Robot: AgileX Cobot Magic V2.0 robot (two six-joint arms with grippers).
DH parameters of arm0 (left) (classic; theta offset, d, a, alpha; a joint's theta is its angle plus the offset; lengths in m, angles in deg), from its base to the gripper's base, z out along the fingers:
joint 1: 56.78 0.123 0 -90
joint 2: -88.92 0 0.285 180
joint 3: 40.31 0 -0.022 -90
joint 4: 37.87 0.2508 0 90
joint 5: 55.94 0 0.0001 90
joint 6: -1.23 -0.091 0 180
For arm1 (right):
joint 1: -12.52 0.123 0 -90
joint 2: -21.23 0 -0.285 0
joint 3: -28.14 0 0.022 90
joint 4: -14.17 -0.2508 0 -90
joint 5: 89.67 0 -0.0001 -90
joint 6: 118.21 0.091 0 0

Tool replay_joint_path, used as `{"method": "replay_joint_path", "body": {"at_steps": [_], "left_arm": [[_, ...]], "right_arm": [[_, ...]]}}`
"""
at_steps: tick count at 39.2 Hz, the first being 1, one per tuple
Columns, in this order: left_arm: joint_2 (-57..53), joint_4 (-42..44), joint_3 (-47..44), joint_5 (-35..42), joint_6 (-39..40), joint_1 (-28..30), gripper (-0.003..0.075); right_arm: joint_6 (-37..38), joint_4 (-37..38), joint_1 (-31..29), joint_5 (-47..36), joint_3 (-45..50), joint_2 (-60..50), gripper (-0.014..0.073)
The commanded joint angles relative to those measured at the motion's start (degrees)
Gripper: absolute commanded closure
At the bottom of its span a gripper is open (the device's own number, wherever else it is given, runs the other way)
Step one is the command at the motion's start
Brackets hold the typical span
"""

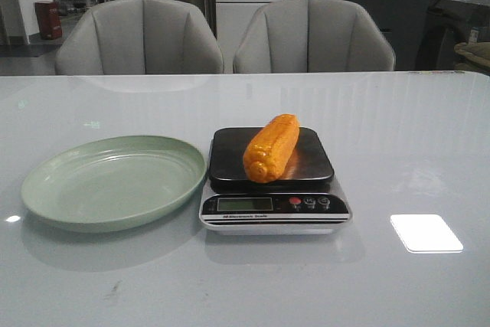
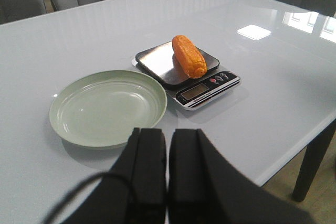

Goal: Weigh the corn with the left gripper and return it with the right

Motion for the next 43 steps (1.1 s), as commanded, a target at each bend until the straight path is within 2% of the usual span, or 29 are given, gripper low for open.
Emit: {"method": "replay_joint_path", "body": {"at_steps": [1,7,22,26,33,35,43], "left_arm": [[-0.6,-0.2,1.3,4.3,-0.1,0.0,0.0598],[-0.6,-0.2,1.3,4.3,-0.1,0.0,0.0598],[-0.6,-0.2,1.3,4.3,-0.1,0.0,0.0598],[-0.6,-0.2,1.3,4.3,-0.1,0.0,0.0598],[-0.6,-0.2,1.3,4.3,-0.1,0.0,0.0598],[-0.6,-0.2,1.3,4.3,-0.1,0.0,0.0598],[-0.6,-0.2,1.3,4.3,-0.1,0.0,0.0598]], "right_arm": [[0.6,0.0,-0.2,0.8,-6.3,5.3,0.0442],[0.8,0.0,-0.2,10.9,-12.6,10.9,0.0442],[0.8,-0.4,-0.2,14.4,-12.9,11.4,0.0432],[0.8,-0.8,0.3,15.3,-12.9,11.4,0.0348],[0.5,-0.8,4.2,15.6,-13.1,11.4,0.0047],[0.1,-0.8,5.5,16.0,-13.1,11.4,-0.0006],[-0.7,-0.8,9.7,21.7,-15.6,12.8,0.0007]]}}
